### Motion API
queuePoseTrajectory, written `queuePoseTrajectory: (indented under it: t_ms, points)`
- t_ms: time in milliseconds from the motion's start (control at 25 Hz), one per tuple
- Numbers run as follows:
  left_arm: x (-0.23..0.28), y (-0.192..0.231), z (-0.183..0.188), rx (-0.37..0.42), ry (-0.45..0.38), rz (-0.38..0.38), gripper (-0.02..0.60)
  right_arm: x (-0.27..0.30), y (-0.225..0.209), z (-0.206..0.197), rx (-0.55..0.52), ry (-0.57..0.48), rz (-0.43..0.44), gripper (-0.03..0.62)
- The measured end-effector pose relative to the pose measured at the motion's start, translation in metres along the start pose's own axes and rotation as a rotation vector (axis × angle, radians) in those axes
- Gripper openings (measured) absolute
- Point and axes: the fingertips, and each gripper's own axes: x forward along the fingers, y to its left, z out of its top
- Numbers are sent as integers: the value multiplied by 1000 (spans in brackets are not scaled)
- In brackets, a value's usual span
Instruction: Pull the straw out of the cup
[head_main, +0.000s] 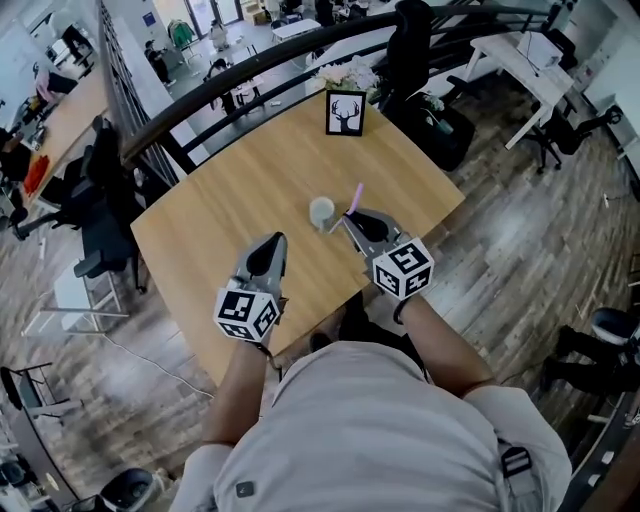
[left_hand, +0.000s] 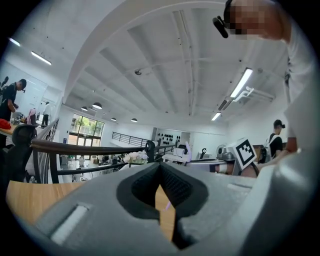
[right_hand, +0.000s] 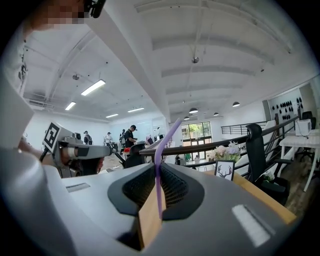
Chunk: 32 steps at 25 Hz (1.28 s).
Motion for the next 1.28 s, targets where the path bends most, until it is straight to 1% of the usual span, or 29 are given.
queuePoseTrajectory:
  t_ms: [160, 320, 480, 680, 840, 1000, 1280]
  points:
    - [-11, -7, -1, -10, 3, -9, 3, -22, 11, 5, -1, -9, -17, 41]
    - [-15, -20, 2, -8, -7, -19, 3, -38, 12, 13, -3, -40, -17, 42]
    - [-18, -38, 5, 1, -19, -19, 3, -54, 17, 20, -10, -63, 10, 43]
    - [-11, -82, -1, 13, -24, -17, 3, -96, 10, 21, -7, -83, 46, 41]
    - [-10, -119, -9, 3, -24, 13, 3, -140, 7, 16, -11, -76, 78, 41]
    - [-7, -162, -13, 15, -32, 40, 3, -186, -4, 12, -12, -88, 96, 41]
    - [-16, -234, -20, 81, -38, 68, 3, -257, -6, -3, -15, -113, 130, 41]
